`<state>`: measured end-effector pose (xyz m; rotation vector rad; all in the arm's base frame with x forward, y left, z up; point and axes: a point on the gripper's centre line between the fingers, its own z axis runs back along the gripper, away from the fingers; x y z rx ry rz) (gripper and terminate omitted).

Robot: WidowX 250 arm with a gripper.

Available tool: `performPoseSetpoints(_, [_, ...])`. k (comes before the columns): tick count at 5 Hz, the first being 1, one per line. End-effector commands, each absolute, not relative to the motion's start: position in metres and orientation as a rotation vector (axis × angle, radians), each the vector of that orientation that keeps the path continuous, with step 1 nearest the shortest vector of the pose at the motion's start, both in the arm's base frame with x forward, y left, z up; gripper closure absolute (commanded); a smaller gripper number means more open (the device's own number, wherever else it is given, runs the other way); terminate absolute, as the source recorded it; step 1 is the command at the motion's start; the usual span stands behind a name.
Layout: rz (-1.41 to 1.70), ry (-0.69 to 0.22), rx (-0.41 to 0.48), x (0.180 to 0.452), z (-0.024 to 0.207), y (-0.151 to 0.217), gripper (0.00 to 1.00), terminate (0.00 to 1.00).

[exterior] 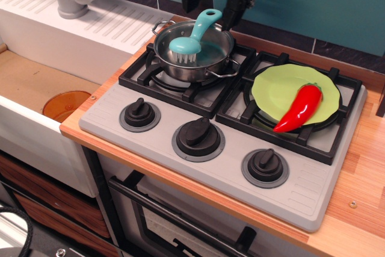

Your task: Put redpepper on plate and brush in pot or pan on stove

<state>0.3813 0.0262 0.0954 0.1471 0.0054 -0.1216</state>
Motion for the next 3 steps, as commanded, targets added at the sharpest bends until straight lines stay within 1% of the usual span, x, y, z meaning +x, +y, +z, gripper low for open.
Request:
performPoseSetpoints(1, [-0.15, -0.092, 0.191, 0.372, 0.155, 0.038, 0.0, 0.0])
performPoseSetpoints(2, [-0.148, -0.089, 0.196, 0.358, 0.158, 0.044, 0.0, 0.0])
performPoseSetpoints(3, [-0.115, -0.104, 0.205, 0.341, 0.151, 0.028, 0.0, 1.0])
